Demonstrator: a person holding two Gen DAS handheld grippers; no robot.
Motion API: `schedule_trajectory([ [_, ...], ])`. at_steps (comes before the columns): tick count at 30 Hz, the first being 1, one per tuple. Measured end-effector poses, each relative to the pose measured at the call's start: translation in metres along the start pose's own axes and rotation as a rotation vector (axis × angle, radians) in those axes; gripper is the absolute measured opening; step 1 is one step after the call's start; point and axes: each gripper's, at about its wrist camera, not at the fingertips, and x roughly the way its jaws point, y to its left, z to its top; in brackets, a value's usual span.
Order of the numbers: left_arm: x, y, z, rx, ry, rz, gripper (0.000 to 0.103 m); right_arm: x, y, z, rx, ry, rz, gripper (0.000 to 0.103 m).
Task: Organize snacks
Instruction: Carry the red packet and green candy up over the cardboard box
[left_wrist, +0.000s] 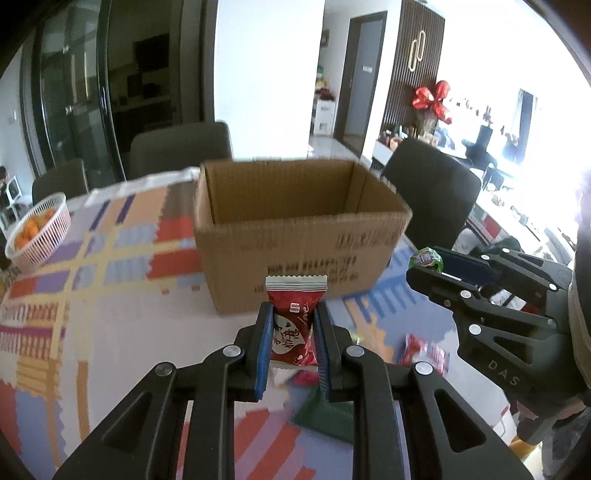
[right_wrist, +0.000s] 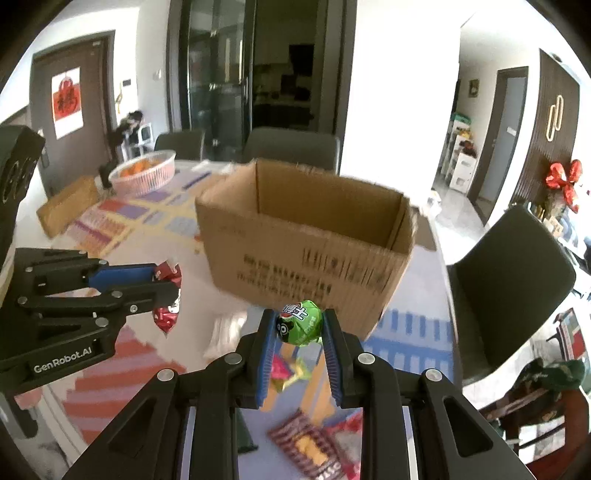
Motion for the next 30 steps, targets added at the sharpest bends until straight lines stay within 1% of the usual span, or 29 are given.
schedule_trajectory([
  [6,-0.011,0.0,0.033,0.011,-0.068,0.005,0.022,-0.012,-0.01,0.033,0.028,-0.079,-0.008,0.026],
  [12,-0.012,0.001,0.064,0.024,-0.099,0.008,0.022,-0.013,-0.017,0.06,0.043,-0.116,-0.002,0.026],
  [21,0.007,0.007,0.102,0.024,-0.082,0.011,0.022,0.002,-0.025,0.095,0.046,-0.126,-0.002,0.026],
  [25,0.022,0.01,0.115,0.031,-0.056,0.013,0.022,0.016,-0.03,0.108,0.04,-0.115,-0.007,0.026],
  [28,0.035,0.008,0.123,0.04,-0.033,0.026,0.022,0.029,-0.035,0.116,0.042,-0.099,-0.007,0.026],
  [30,0.045,0.008,0.127,0.04,-0.014,0.042,0.022,0.038,-0.036,0.121,0.04,-0.087,-0.021,0.026],
])
